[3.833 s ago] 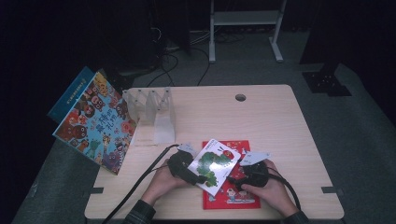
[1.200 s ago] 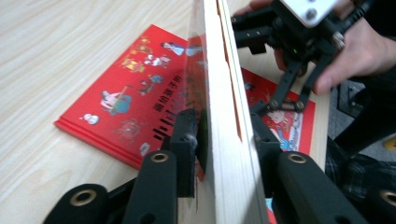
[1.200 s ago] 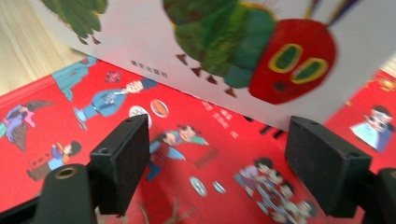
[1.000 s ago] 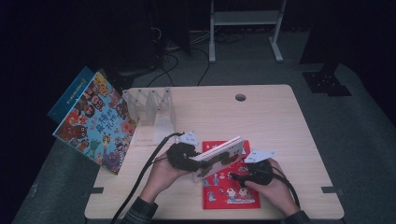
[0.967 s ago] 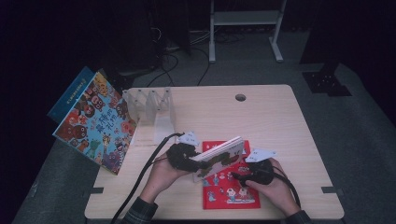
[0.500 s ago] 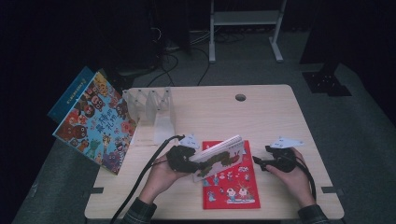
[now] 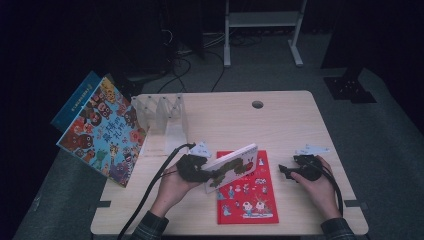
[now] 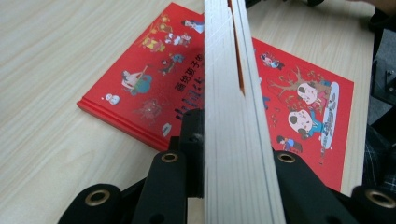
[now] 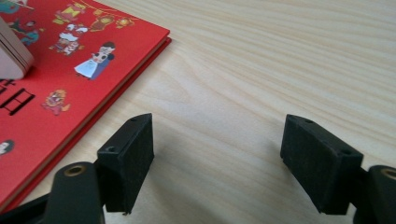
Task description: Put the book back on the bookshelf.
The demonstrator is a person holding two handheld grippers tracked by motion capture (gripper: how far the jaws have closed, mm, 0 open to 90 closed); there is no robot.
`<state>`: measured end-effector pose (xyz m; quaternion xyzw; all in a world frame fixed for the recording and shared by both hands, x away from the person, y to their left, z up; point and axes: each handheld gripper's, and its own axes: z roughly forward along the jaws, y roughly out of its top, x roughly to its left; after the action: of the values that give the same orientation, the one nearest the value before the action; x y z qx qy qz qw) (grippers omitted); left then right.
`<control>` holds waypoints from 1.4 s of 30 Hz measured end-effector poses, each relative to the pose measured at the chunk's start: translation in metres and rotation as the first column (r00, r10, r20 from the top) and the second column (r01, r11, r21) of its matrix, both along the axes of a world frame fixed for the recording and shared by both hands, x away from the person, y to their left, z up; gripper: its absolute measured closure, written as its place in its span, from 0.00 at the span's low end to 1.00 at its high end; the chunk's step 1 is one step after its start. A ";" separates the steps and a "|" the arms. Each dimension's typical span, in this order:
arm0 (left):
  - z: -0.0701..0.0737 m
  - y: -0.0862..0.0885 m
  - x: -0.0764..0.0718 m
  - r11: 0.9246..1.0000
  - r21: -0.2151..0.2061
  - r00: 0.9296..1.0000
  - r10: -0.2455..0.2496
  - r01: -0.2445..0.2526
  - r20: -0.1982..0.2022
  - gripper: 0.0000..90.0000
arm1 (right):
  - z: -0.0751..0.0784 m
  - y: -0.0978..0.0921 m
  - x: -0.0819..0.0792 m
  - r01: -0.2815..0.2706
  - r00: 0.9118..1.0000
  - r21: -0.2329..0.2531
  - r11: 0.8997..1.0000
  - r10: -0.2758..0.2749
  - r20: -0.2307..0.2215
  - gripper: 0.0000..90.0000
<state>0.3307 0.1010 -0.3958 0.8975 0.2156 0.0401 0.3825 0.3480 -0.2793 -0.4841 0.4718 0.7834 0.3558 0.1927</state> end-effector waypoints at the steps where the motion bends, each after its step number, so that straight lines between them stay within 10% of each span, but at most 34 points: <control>1: 0.001 0.000 0.000 1.000 0.001 1.000 -0.002 0.002 0.009 0.84 | 0.000 0.000 0.000 0.002 1.000 -0.003 1.000 -0.002 0.004 0.26; 25: 0.021 0.063 0.004 0.989 -0.060 0.989 0.140 -0.137 0.040 0.84 | -0.003 0.001 0.002 0.030 1.000 -0.018 0.999 -0.030 0.010 0.17; 42: 0.038 0.135 -0.003 0.951 -0.115 0.956 0.291 -0.285 0.039 0.84 | -0.003 0.000 0.002 0.036 0.999 -0.017 0.999 -0.036 0.010 0.17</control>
<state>0.3280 0.2361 -0.3581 0.8329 0.3355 0.1086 0.4265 0.3497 -0.2789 -0.4868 0.4822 0.7770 0.3477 0.2069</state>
